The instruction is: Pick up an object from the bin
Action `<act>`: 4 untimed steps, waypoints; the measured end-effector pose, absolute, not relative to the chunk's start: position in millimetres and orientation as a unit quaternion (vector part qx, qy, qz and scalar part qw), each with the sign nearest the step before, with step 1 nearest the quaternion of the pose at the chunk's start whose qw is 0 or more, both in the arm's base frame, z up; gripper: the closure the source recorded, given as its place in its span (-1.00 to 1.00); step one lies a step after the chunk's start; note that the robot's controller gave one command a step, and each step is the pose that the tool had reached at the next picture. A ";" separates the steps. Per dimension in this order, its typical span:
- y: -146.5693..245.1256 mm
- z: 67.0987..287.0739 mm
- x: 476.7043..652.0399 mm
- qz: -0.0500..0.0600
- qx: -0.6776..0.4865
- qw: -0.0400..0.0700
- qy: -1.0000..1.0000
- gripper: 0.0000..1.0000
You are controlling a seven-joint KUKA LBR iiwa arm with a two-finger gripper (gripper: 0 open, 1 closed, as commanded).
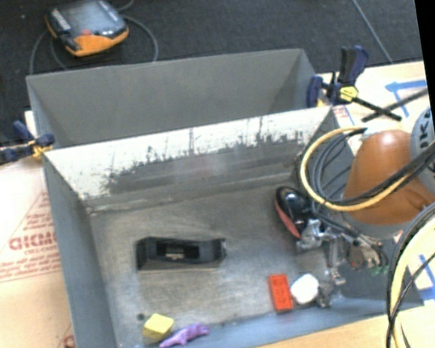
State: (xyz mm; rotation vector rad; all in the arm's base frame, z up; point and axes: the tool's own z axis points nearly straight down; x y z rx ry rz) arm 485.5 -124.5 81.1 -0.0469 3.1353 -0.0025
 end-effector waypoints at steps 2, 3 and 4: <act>-93.3 73.7 491.9 -0.002 -0.115 0.003 0.993 -1.00; -86.3 73.2 487.6 -0.002 -0.063 0.005 0.998 1.00; -86.3 73.2 487.6 -0.002 -0.063 0.005 0.998 1.00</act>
Offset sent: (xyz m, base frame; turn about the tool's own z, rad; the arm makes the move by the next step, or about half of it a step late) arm 0.0060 0.0346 -0.0111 -0.2070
